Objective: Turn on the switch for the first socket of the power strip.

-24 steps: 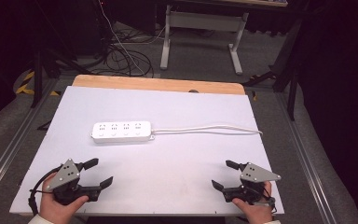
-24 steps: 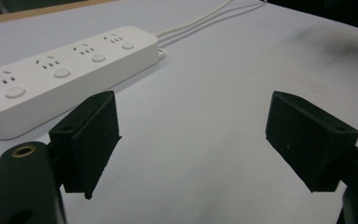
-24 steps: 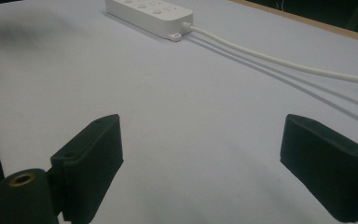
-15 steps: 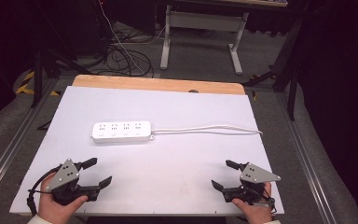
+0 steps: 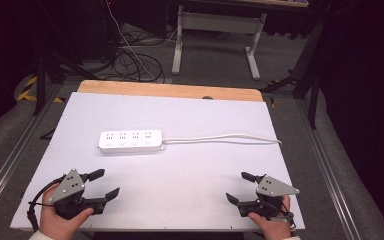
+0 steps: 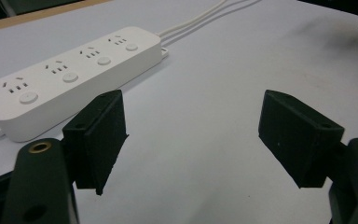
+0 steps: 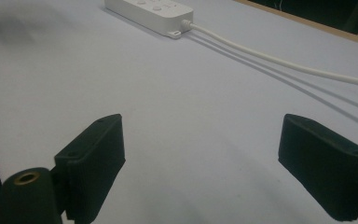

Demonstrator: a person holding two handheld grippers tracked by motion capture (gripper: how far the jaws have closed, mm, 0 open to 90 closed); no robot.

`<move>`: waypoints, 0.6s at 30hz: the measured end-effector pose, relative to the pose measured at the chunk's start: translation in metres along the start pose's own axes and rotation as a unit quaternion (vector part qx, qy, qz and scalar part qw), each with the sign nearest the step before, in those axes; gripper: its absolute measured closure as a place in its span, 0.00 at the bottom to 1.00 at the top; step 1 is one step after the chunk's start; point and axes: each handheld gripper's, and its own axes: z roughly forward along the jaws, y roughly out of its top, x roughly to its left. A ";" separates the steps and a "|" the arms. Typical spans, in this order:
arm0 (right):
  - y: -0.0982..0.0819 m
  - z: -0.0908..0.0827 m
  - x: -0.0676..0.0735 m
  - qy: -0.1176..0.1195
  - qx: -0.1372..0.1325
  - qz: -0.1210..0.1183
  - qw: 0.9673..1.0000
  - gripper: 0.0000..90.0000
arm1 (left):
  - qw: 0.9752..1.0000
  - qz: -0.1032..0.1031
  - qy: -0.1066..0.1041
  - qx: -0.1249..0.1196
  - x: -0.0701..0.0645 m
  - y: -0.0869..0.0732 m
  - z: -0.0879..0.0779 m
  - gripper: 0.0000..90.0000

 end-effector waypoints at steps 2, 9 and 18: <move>0.000 0.000 0.000 0.001 0.001 -0.001 1.000 0.17 | 1.000 -0.006 -0.001 0.003 0.001 0.002 -0.001 0.27; 0.000 0.001 0.001 0.003 0.001 0.000 1.000 0.17 | 1.000 0.002 -0.010 0.013 0.003 0.018 -0.001 0.33; -0.001 0.003 0.000 0.007 0.005 0.002 1.000 0.17 | 1.000 0.003 -0.023 0.021 0.009 0.042 0.007 0.35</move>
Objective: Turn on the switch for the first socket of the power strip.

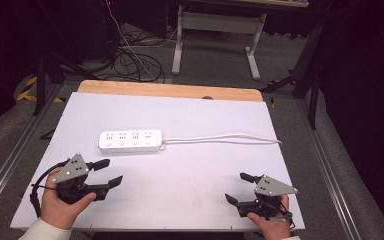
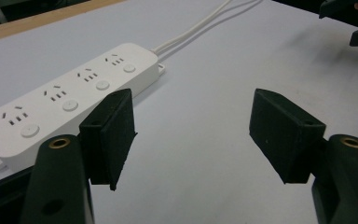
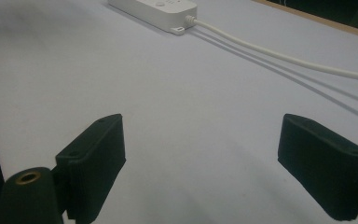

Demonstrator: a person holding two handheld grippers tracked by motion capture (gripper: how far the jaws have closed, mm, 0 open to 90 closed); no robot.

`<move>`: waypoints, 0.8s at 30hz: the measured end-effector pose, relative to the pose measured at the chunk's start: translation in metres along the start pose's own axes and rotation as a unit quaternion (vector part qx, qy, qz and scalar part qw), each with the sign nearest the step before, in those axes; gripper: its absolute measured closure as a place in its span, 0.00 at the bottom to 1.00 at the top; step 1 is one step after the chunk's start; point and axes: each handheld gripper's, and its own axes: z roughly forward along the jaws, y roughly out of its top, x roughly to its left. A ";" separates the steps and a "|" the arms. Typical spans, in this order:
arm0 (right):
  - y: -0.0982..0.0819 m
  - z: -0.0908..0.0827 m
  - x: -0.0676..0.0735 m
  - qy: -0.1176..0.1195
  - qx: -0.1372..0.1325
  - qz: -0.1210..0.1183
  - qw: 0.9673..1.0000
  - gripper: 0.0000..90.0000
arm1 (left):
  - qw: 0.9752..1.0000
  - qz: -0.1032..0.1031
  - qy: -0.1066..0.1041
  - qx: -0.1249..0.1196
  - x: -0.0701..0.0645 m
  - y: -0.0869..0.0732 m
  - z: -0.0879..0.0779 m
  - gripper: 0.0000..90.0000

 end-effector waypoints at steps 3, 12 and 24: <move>0.000 0.001 0.000 0.001 0.000 0.000 1.000 0.17 | 1.000 0.003 -0.001 0.004 0.003 0.010 0.001 0.36; 0.000 0.002 0.000 0.004 0.002 -0.001 1.000 0.17 | 1.000 0.010 -0.007 0.013 0.008 0.033 0.011 0.37; 0.000 0.002 0.000 0.007 0.006 -0.003 1.000 0.17 | 1.000 0.021 -0.011 0.020 0.011 0.056 0.025 0.37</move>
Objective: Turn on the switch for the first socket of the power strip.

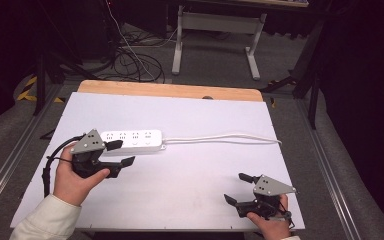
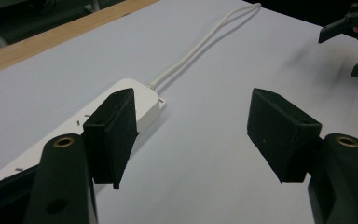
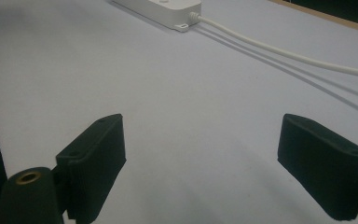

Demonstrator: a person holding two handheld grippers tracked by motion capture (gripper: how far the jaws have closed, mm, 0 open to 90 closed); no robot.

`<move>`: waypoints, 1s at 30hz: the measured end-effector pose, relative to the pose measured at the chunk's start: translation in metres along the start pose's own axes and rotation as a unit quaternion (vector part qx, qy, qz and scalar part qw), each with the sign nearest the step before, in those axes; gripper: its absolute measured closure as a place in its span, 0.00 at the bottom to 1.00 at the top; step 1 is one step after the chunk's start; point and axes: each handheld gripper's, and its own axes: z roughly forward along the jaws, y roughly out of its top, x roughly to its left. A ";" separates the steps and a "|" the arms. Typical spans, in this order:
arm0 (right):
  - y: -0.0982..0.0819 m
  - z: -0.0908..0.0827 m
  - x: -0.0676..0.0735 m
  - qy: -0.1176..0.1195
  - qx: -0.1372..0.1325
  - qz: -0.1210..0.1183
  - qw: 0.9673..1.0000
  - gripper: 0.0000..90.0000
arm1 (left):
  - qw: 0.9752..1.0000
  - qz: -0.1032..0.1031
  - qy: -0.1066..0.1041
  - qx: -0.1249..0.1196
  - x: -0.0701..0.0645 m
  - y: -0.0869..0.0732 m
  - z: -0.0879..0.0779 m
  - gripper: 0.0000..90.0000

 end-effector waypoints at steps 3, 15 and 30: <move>0.000 0.000 0.000 0.000 0.000 0.000 1.000 0.17 | 1.000 -0.006 -0.004 0.001 0.000 0.003 0.003 0.38; 0.000 0.000 0.000 0.002 0.000 0.000 1.000 0.17 | 1.000 -0.008 -0.005 0.014 0.008 0.014 0.028 0.40; 0.000 0.000 0.001 0.000 0.000 -0.002 1.000 0.18 | 1.000 -0.005 0.009 0.018 0.021 0.014 0.060 0.48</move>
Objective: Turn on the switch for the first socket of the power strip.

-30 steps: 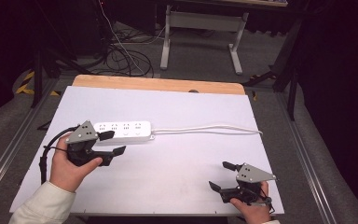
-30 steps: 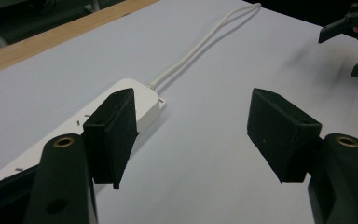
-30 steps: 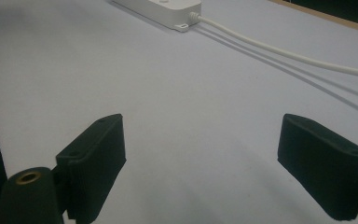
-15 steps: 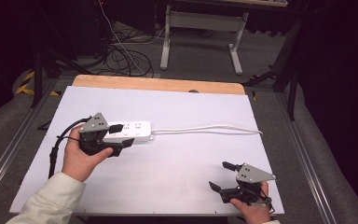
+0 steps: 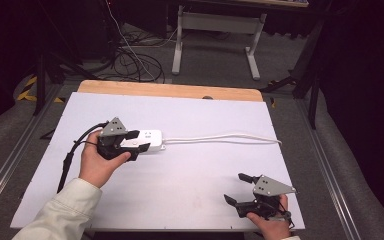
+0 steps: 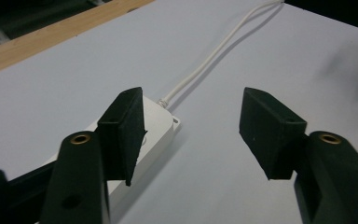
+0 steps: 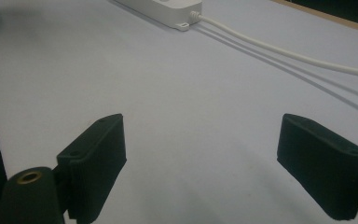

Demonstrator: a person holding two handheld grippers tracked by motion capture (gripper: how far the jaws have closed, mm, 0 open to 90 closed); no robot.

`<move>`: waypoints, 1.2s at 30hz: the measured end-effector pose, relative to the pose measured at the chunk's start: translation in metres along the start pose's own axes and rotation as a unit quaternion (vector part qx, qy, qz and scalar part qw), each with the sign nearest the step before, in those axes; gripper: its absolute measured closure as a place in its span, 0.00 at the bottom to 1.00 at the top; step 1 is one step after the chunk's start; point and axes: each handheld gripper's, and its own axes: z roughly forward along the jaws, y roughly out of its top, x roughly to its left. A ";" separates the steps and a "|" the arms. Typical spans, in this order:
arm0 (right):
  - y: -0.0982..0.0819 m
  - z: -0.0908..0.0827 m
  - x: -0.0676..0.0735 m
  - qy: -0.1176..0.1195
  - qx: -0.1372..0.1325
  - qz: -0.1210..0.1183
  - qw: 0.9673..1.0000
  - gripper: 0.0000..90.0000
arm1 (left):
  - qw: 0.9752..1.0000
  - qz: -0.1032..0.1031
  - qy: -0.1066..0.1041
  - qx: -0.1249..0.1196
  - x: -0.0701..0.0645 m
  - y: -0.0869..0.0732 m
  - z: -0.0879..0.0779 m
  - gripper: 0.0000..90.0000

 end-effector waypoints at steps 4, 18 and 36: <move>0.000 0.000 0.000 0.001 0.000 -0.001 1.000 0.18 | 1.000 0.002 0.003 0.004 0.006 -0.002 0.011 0.54; 0.000 0.000 0.000 0.005 0.000 -0.005 1.000 0.18 | 1.000 -0.016 0.013 0.019 0.022 -0.011 0.039 0.82; 0.000 0.001 0.000 0.010 0.003 -0.007 1.000 0.18 | 0.996 -0.079 -0.002 0.047 0.034 -0.019 0.061 1.00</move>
